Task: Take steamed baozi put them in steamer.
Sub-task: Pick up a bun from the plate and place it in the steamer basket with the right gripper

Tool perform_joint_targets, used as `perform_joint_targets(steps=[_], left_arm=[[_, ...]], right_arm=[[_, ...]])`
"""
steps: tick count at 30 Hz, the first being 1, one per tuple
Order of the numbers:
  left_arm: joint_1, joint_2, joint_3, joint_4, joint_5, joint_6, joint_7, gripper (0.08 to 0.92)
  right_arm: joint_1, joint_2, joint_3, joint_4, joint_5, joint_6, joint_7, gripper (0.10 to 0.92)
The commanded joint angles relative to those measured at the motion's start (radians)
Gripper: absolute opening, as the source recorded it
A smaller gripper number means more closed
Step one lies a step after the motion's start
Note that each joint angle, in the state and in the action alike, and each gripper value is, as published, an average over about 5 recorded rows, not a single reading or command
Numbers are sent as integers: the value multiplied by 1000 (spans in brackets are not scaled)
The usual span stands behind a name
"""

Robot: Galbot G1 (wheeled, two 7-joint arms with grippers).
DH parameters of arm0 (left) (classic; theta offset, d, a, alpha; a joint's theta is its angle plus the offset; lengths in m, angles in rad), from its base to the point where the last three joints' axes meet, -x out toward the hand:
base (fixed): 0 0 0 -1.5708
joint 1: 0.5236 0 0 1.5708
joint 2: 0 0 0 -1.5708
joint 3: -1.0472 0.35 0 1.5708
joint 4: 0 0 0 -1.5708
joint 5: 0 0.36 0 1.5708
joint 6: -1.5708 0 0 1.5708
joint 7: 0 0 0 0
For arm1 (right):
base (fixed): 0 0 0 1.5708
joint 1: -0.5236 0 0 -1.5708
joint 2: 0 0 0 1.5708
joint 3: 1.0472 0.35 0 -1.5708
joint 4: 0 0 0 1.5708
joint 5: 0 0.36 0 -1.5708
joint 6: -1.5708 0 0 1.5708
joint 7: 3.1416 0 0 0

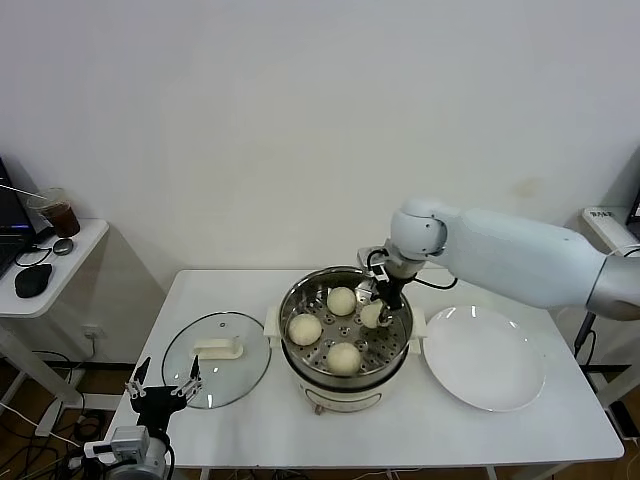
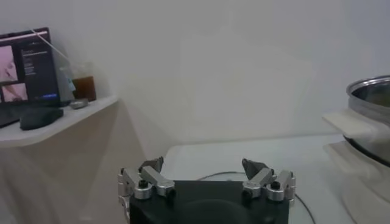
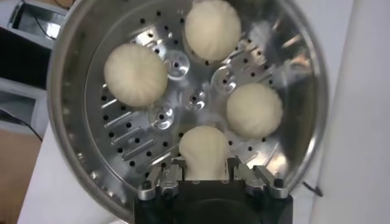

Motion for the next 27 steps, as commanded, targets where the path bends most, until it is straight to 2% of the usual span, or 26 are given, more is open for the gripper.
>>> perform_joint_targets(steps=[1, 4, 12, 16, 22, 27], left_arm=[[0, 0, 0, 4, 0, 1, 1, 823], [0, 0, 0, 4, 0, 1, 1, 823], [1, -2, -2, 0, 1, 1, 2, 823], [5, -5, -4, -7, 3, 1, 2, 823], [18, -10, -10, -19, 5, 1, 5, 823], [24, -20, -16, -26, -4, -3, 5, 823]], right_arm=[[-41, 10, 8, -11, -32, -4, 11, 435], [-37, 6, 8, -6, -29, -1, 11, 480], [-11, -34, 48, 14, -18, 8, -4, 713], [-2, -81, 108, 29, -21, 30, -25, 802], [-26, -169, 290, 51, 4, 73, -22, 822], [-113, -273, 504, 70, 159, 115, 136, 823]])
